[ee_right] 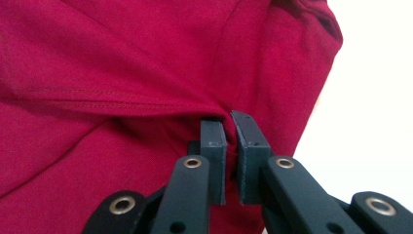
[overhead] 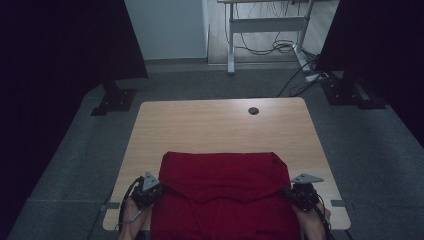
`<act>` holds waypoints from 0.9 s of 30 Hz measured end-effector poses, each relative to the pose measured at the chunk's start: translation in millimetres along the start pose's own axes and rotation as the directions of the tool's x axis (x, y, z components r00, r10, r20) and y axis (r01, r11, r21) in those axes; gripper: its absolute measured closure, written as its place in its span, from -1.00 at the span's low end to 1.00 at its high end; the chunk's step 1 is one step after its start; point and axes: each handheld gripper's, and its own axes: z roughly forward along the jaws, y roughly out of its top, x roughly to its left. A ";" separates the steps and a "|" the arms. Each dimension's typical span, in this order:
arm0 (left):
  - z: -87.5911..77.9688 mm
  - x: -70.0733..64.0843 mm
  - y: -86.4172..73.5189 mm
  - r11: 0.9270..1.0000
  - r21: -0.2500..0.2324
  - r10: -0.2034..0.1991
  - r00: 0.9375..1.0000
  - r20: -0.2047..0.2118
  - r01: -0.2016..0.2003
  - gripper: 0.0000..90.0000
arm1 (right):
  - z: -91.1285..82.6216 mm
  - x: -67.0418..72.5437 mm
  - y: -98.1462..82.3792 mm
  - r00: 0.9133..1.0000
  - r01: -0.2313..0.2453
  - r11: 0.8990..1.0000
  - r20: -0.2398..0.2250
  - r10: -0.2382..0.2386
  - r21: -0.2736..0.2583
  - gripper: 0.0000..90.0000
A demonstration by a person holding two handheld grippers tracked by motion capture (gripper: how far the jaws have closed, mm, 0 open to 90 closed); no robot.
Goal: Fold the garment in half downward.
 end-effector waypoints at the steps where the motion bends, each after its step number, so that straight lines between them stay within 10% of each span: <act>1: 0.0 0.0 0.0 1.000 0.000 0.000 1.000 0.000 0.000 0.84 | 2.2 0.1 3.1 1.000 0.010 1.000 0.010 -0.011 0.007 0.86; 10: 29.4 16.9 25.0 1.000 0.025 0.003 0.999 -0.051 -0.001 0.84 | 25.8 -11.8 30.5 0.998 0.007 1.000 0.055 -0.008 0.019 0.85; 17: 62.3 45.2 50.5 0.996 0.024 -0.083 0.995 -0.063 0.085 0.84 | 50.1 -32.6 57.4 0.996 -0.061 0.998 0.059 0.060 0.012 0.84; 23: 52.3 45.5 53.2 0.999 -0.001 -0.049 0.995 -0.091 0.049 0.86 | 43.3 -37.5 66.0 0.996 -0.049 0.999 0.075 0.049 -0.010 0.85; 24: 28.3 43.6 59.1 0.997 -0.072 -0.038 0.995 -0.089 0.032 0.86 | 43.3 -37.5 66.0 0.996 -0.049 0.999 0.075 0.049 -0.010 0.85; 27: 9.2 38.8 62.1 0.993 -0.114 -0.019 0.995 -0.096 0.009 0.85 | -0.3 -25.5 64.6 0.997 -0.012 0.994 0.079 0.020 -0.110 0.85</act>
